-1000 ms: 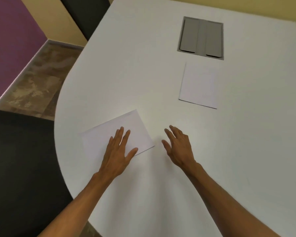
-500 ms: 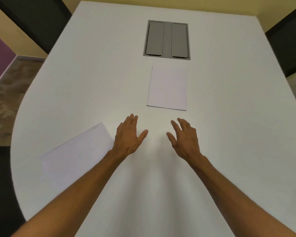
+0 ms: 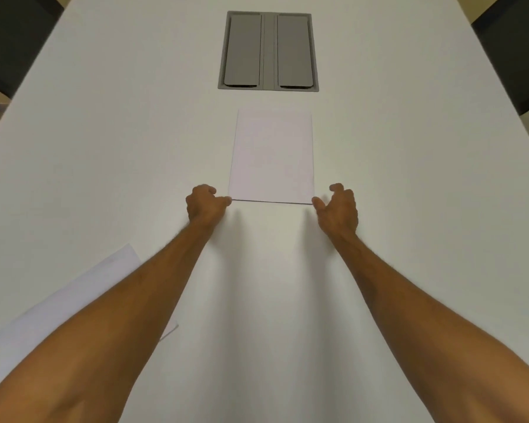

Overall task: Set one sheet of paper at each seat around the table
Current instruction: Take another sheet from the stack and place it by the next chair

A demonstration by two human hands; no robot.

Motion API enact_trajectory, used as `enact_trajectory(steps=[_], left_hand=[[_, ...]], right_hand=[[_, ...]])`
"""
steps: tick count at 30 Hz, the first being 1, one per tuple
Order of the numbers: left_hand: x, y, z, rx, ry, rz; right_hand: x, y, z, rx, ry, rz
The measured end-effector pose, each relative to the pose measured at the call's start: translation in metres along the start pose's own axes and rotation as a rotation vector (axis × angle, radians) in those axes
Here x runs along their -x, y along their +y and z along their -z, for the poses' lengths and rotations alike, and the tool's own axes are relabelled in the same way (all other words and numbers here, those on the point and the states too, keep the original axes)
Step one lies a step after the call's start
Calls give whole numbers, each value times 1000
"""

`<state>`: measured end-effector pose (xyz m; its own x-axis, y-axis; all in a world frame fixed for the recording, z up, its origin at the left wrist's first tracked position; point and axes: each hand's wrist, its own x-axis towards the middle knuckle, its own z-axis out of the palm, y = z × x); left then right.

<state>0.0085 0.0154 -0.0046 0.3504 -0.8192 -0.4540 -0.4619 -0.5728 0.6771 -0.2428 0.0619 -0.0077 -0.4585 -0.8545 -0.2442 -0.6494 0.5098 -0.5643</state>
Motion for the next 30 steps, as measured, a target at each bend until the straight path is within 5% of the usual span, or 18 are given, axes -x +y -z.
enact_trajectory(steps=[12,30], left_hand=[[-38,36,-26,-104,9,160],[-20,26,-11,51,6,103]], right_hand=[[-55,-35,-20,-155,22,-334],[-40,-27,-7,-257,86,-280]])
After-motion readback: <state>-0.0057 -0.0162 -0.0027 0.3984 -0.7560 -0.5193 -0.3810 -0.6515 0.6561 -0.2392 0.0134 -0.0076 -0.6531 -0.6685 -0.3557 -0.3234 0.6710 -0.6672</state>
